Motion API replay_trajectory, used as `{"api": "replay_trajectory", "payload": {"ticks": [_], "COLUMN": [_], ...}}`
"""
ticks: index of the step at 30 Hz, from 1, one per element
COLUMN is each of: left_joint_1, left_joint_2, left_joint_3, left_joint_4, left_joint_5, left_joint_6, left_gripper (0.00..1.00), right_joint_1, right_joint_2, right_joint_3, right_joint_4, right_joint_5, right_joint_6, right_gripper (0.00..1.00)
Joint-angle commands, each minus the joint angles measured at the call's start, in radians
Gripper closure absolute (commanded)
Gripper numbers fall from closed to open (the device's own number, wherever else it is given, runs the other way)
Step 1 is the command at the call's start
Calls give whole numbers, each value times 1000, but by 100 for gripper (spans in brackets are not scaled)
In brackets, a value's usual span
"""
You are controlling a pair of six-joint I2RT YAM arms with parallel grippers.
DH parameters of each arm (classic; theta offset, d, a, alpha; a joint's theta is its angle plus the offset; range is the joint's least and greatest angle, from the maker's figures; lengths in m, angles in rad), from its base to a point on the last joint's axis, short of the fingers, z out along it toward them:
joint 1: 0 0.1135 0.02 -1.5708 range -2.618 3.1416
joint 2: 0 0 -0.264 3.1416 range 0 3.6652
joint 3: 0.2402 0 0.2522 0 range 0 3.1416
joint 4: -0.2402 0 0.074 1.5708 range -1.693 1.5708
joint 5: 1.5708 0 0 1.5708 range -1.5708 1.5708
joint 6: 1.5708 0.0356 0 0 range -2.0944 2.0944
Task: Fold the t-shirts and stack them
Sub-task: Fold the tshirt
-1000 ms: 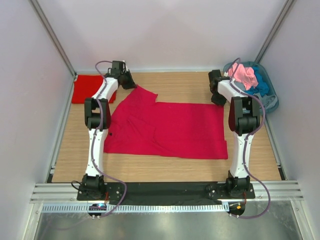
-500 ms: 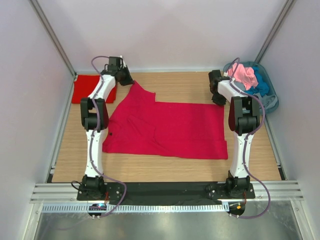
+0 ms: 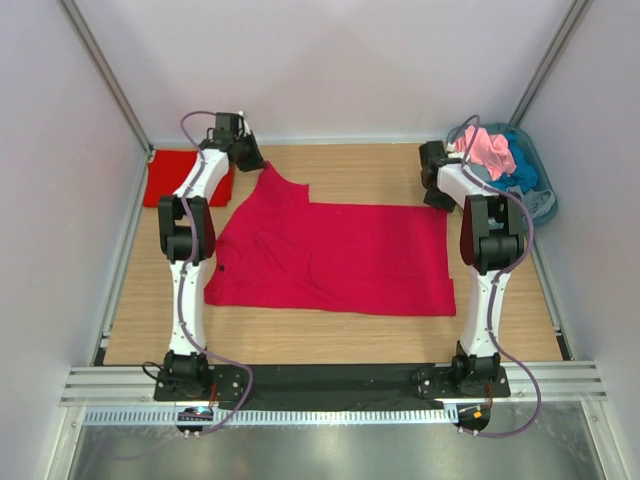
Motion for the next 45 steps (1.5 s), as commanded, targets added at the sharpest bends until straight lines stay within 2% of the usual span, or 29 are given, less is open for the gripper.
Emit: {"api": "replay_trajectory", "payload": {"ticks": [1, 8, 18, 32, 35, 38, 39, 41, 45], "left_joint_1": [9, 7, 7, 7, 7, 7, 7, 7, 7], "left_joint_2": [-54, -44, -30, -31, -31, -37, -39, -48, -77], "left_joint_3": [4, 11, 27, 27, 27, 27, 27, 25, 24], "left_joint_4": [15, 15, 12, 7, 6, 6, 4, 4, -2], "left_joint_5": [0, 6, 14, 20, 23, 23, 24, 26, 27], "left_joint_6": [9, 5, -2, 3, 2, -2, -5, -9, -11], "left_gripper": [100, 100, 100, 100, 100, 100, 100, 100, 100], "right_joint_1": [-4, -4, -9, -10, -12, -10, -10, -10, -14], "right_joint_2": [-83, -83, -14, 29, 29, 24, 26, 24, -15], "right_joint_3": [-4, -15, 21, 16, 13, 11, 13, 14, -7], "right_joint_4": [85, 105, 24, 21, 29, 36, 35, 35, 68], "right_joint_5": [5, 13, 50, 43, 45, 43, 37, 34, 13], "right_joint_6": [-17, 0, 46, 68, 68, 71, 69, 72, 62], "right_gripper": [55, 57, 57, 59, 65, 79, 89, 99, 99]}}
